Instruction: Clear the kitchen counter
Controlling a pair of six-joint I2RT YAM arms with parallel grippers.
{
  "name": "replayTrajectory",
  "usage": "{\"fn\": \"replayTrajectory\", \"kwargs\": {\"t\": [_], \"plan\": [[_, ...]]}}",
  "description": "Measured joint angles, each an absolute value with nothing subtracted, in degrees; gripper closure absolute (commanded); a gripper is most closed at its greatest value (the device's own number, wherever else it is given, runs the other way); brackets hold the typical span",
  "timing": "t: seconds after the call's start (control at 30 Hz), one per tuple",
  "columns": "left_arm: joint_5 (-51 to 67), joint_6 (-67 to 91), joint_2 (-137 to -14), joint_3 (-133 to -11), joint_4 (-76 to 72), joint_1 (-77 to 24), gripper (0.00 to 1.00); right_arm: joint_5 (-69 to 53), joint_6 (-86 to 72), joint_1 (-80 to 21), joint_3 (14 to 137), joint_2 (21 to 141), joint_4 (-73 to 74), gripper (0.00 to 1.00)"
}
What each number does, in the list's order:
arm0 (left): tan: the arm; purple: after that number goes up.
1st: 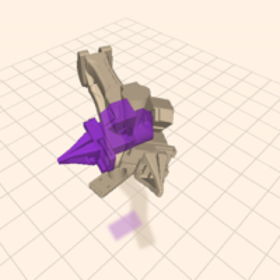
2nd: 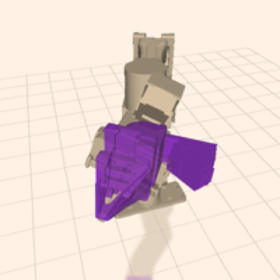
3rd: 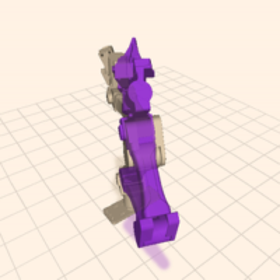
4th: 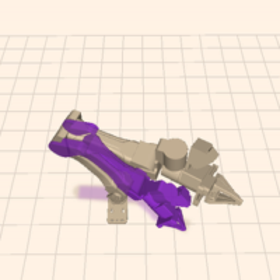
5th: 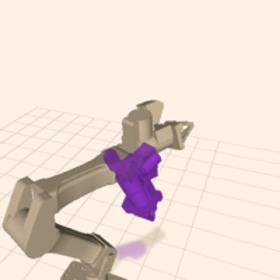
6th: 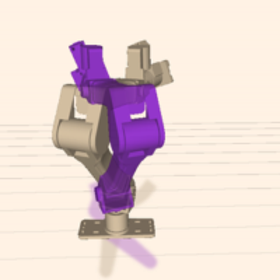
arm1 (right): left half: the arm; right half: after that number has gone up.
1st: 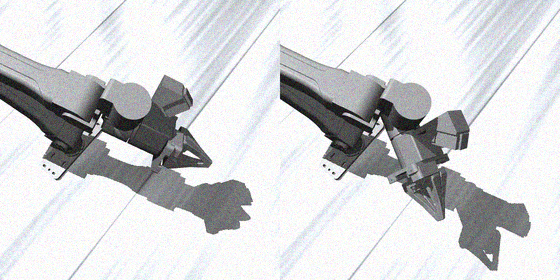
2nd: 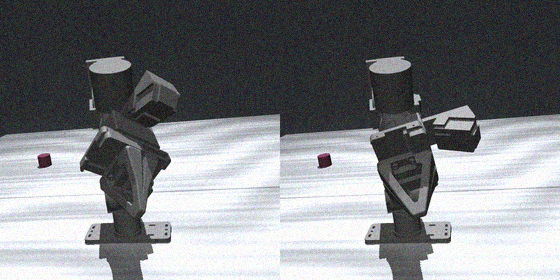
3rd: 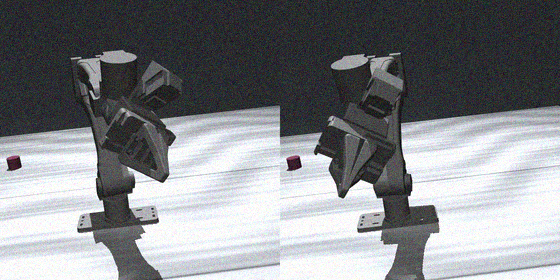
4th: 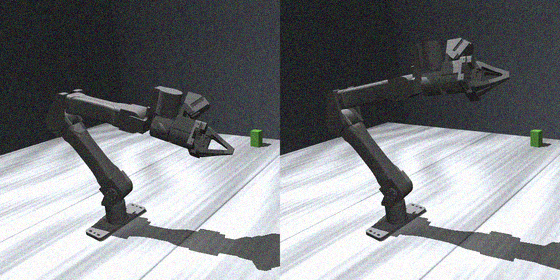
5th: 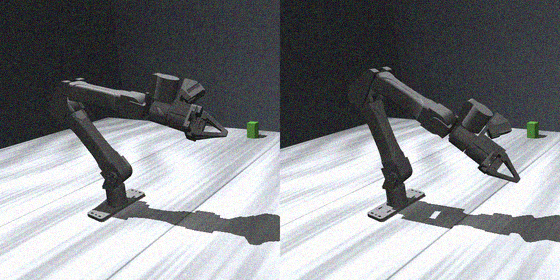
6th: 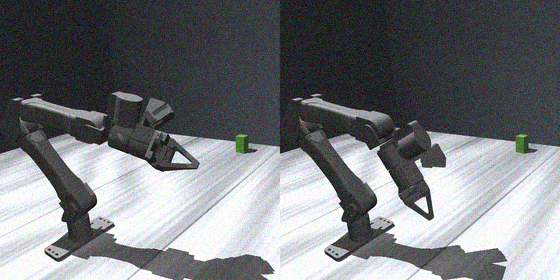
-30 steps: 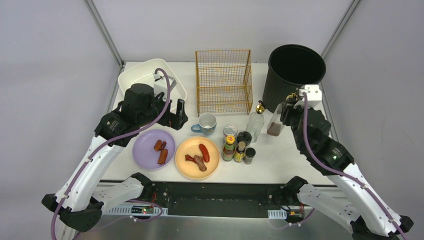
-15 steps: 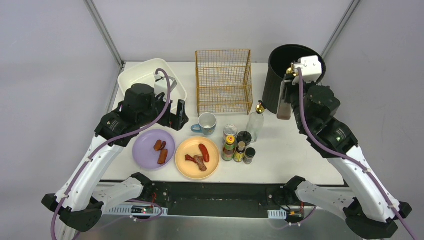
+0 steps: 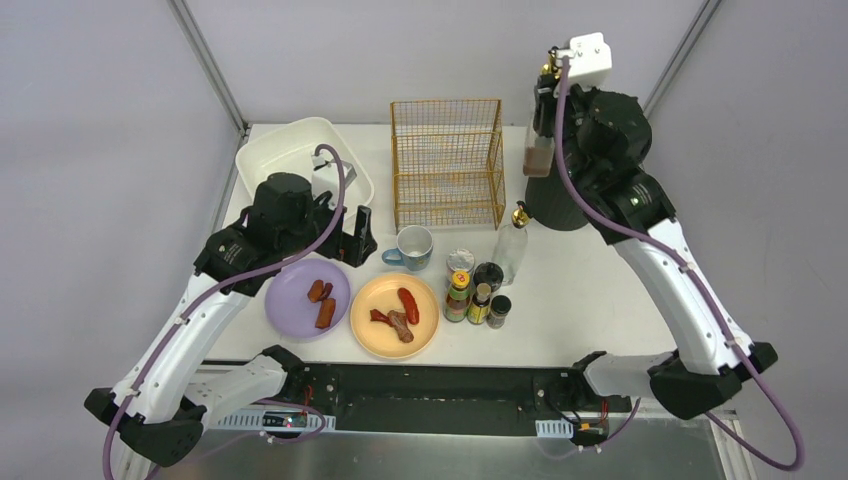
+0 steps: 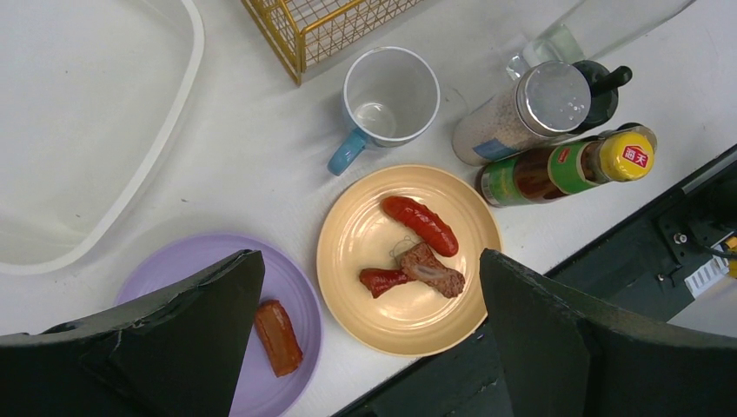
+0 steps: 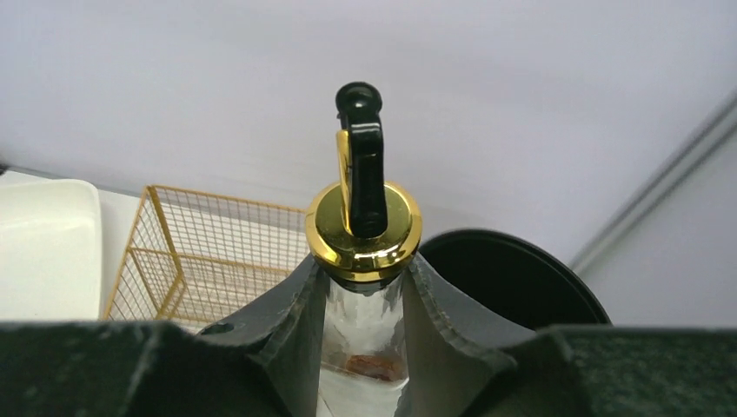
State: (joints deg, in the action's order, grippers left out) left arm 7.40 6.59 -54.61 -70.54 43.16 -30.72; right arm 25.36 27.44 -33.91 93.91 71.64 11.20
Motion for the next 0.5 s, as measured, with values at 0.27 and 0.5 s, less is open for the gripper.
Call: {"fn": "replayTrajectory", "kwargs": {"t": [0.27,0.5], "plan": [[7.51,6.59,-53.87,-69.34,42.48,-30.72,0.0,16.36,26.09,-32.01,104.22,84.12,6.72,1.0],[7.53,6.57,-53.01,-68.47,42.33,-30.72,0.0,9.3,22.46,-28.14,111.15,94.21,2.98,1.0]]}}
